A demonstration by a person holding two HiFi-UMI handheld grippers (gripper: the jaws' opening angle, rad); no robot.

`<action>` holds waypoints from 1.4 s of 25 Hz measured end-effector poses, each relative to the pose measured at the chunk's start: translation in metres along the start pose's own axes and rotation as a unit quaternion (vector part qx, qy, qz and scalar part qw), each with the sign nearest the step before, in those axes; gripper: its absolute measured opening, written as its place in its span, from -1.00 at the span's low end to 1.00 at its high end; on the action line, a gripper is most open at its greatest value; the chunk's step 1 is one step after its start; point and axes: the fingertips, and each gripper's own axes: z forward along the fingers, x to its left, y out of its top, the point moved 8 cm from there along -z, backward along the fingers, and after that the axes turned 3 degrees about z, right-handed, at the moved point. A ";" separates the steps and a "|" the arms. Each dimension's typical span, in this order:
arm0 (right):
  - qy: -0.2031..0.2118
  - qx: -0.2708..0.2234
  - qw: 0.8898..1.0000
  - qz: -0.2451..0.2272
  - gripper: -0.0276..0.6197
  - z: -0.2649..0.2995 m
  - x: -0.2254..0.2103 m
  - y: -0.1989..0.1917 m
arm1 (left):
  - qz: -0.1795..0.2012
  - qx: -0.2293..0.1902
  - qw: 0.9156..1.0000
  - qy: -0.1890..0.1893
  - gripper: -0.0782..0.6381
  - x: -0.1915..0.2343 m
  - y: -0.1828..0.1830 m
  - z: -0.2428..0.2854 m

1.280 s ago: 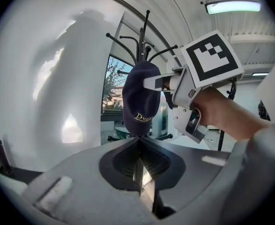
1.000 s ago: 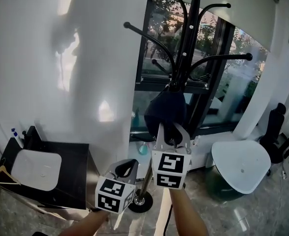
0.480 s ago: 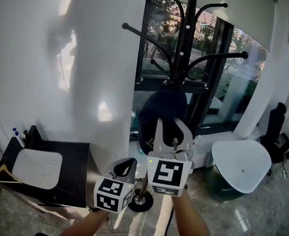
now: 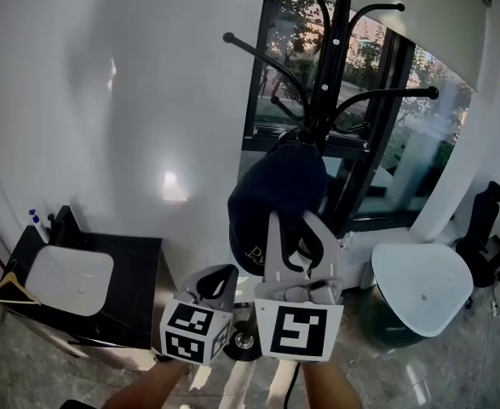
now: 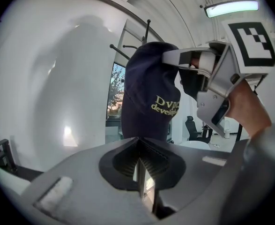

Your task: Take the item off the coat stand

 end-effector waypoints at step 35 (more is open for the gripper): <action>0.021 0.151 0.981 0.117 -0.76 -0.055 0.025 -0.121 | 0.019 -0.005 0.998 0.054 -0.79 -0.006 0.002 -0.025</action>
